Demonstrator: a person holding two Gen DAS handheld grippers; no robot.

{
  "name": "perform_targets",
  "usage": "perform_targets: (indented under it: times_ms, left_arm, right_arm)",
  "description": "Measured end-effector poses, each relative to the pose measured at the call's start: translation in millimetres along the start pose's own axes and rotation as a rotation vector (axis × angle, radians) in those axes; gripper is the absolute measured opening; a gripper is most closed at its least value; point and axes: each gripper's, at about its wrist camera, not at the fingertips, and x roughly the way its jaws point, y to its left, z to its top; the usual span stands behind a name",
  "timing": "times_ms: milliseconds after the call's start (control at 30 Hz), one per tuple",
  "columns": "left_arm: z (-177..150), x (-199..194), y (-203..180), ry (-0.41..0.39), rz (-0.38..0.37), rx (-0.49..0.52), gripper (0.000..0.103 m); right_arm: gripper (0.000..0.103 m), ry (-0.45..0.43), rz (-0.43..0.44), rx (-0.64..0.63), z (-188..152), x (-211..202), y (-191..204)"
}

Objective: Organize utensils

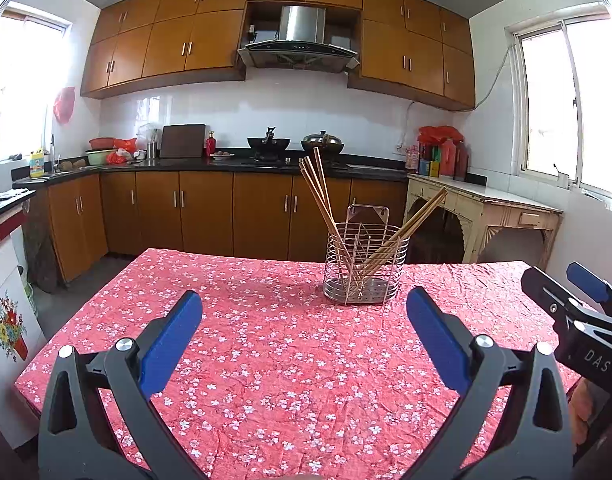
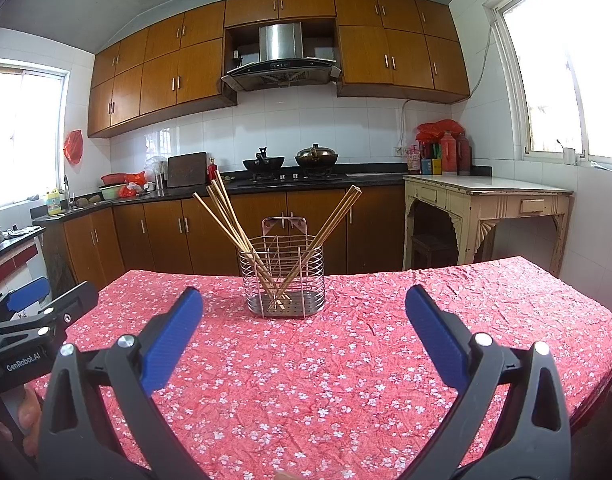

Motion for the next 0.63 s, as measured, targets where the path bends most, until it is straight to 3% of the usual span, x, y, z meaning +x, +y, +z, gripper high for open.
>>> perform_targets:
  times_ms: [633]
  left_arm:
    - [1.2, -0.7, -1.2, -0.006, -0.006, -0.001, 0.101]
  right_arm:
    - [0.099, 0.001, 0.0, 0.001, 0.0, 0.2, 0.2]
